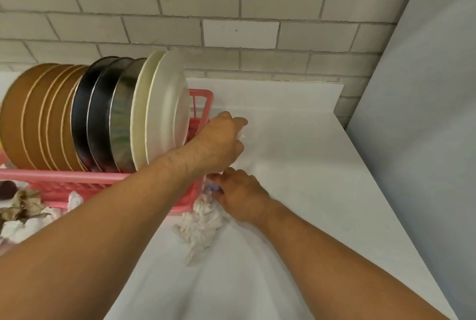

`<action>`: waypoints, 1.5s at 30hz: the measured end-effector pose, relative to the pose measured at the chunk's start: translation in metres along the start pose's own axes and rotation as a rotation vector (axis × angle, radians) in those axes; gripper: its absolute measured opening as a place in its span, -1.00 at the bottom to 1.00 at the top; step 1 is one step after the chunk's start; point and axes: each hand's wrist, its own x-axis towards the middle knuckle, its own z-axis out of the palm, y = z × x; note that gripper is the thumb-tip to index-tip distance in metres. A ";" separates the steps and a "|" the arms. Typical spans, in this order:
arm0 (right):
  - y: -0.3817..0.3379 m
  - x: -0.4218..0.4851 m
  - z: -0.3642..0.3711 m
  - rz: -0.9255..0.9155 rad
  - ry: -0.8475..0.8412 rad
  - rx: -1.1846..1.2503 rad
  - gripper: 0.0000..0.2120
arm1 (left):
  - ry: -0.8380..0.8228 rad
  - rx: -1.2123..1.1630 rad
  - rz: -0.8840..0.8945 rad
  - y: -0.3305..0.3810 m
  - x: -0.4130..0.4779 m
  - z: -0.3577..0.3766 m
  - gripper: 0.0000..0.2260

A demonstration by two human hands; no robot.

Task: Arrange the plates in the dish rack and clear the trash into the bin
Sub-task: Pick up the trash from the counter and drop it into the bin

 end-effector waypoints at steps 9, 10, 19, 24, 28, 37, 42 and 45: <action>0.016 -0.019 -0.017 0.166 -0.018 0.137 -0.77 | -0.056 -0.026 0.012 -0.007 -0.027 -0.014 -0.81; 0.019 -0.026 -0.021 0.195 -0.002 0.174 -0.76 | -0.063 -0.034 0.018 -0.006 -0.031 -0.014 -0.80; 0.000 -0.083 -0.025 0.400 0.167 0.396 -0.80 | -0.005 0.016 0.106 -0.020 -0.083 0.017 -0.70; -0.052 -0.098 -0.021 0.317 0.244 0.508 -0.79 | 0.084 -0.027 0.188 -0.030 -0.101 -0.002 -0.58; -0.091 -0.093 -0.004 0.424 0.110 0.332 -0.51 | 0.063 -0.050 0.219 -0.046 -0.120 -0.016 -0.61; -0.115 -0.093 0.020 0.658 0.077 0.115 -0.68 | 0.062 -0.164 0.312 -0.114 -0.167 -0.037 -0.65; -0.140 -0.103 0.018 0.718 0.191 0.155 -0.85 | 0.053 -0.165 0.368 -0.140 -0.186 -0.047 -0.71; -0.162 -0.109 0.017 0.724 0.271 0.282 -0.92 | 0.041 -0.180 0.344 -0.153 -0.194 -0.050 -0.74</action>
